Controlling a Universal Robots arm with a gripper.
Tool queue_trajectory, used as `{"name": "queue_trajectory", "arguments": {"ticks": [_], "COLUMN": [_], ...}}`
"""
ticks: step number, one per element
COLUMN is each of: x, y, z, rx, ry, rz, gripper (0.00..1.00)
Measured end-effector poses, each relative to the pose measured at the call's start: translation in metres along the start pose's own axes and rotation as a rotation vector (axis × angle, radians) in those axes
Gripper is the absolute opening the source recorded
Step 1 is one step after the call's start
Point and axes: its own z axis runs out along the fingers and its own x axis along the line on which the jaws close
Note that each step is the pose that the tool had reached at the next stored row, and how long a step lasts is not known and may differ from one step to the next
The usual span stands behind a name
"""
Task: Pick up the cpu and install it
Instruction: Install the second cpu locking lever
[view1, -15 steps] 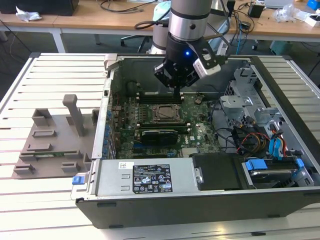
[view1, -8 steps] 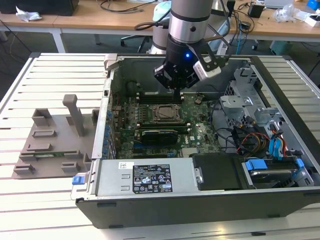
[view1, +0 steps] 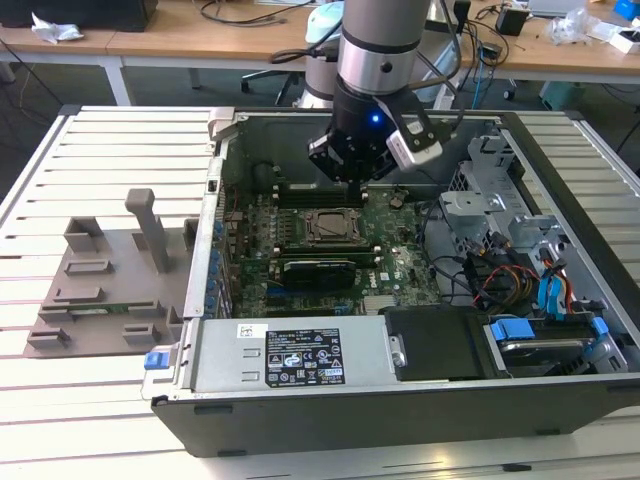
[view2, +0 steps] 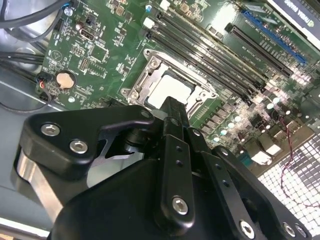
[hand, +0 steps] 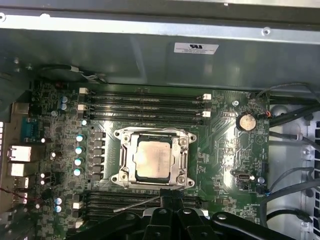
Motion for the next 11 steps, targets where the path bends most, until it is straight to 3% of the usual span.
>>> {"name": "queue_trajectory", "arguments": {"ticks": [3,5,7,9,11], "x": [0.0005,0.0015,0.0022,0.0031,0.0031], "y": [-0.0033,-0.0047,-0.0049,-0.0049,-0.0048], "z": [0.0014,0.0022,0.0023,0.0023,0.0025], "rx": [-0.0188,-0.0548,-0.0756,-0.1060,-0.1089], "ry": [-0.0007,-0.0022,-0.0029,-0.0043,-0.0044], "rz": [0.000,0.000,0.000,-0.001,0.000], "gripper": [0.11,0.11,0.11,0.11,0.11]}}
